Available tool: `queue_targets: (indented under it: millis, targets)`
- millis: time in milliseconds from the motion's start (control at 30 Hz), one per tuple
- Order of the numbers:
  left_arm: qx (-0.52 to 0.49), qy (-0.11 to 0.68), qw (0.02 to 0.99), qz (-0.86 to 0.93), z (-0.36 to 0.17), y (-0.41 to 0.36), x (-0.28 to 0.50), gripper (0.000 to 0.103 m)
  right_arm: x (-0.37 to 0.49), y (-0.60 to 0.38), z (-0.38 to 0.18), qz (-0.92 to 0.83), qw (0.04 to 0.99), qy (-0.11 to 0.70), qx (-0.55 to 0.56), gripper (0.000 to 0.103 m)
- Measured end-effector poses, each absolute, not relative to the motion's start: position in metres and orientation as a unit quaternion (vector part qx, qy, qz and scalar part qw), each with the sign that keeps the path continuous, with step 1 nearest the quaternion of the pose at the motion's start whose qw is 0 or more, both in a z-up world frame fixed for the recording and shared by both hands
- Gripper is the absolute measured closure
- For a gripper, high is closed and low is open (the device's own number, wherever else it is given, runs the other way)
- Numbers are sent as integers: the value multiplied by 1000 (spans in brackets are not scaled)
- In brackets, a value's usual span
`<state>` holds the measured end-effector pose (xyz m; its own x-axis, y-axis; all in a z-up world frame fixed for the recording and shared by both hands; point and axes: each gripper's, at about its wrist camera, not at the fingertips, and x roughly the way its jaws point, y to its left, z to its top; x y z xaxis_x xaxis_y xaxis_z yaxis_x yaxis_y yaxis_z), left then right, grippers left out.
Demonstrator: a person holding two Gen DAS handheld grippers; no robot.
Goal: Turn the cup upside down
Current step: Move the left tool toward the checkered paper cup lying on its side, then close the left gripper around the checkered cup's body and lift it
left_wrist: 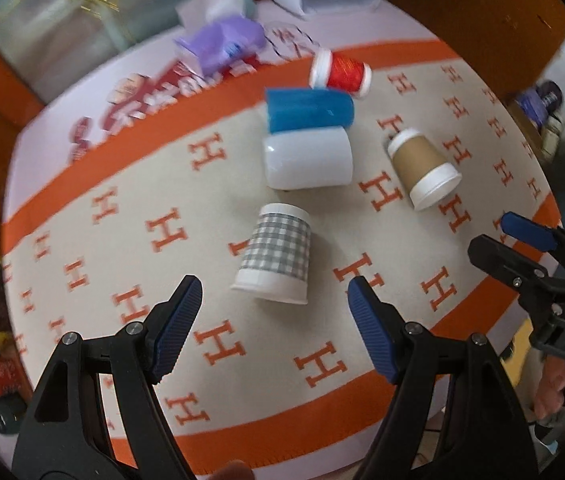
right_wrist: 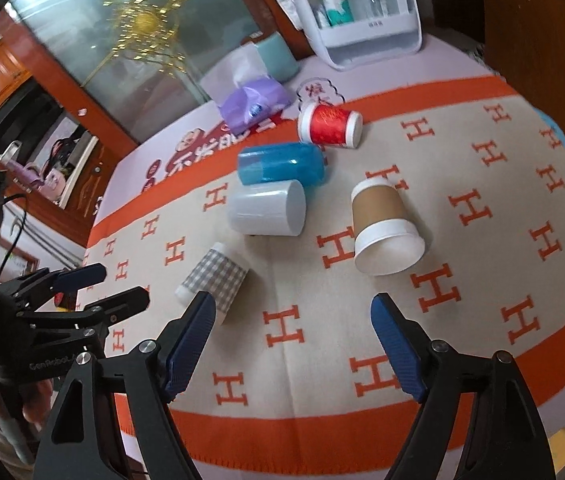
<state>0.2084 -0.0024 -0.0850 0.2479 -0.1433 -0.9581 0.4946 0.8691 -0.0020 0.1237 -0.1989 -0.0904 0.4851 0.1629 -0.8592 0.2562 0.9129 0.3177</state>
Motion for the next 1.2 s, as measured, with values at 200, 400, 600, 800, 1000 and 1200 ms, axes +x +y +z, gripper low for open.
queue_targets:
  millis: [200, 400, 600, 800, 1000, 1200]
  targets:
    - [169, 632, 719, -235, -143, -20, 249, 30, 148, -203, -134, -43, 814, 532, 227, 22]
    - [182, 660, 684, -252, -182, -32, 264, 30, 154, -202, -168, -54, 795, 554, 239, 22]
    - [188, 681, 661, -252, -210, -41, 278, 30, 158, -202, -187, -61, 785, 565, 248, 22]
    - [195, 686, 657, -245, -222, -45, 283, 45, 158, -204, -194, -66, 779, 569, 255, 22]
    - [181, 687, 663, -236, -215, -43, 279, 45, 154, -207, -192, -68, 778, 568, 259, 22]
    - [154, 683, 680, -219, -184, -38, 261, 45, 145, -206, -177, -60, 785, 562, 254, 22]
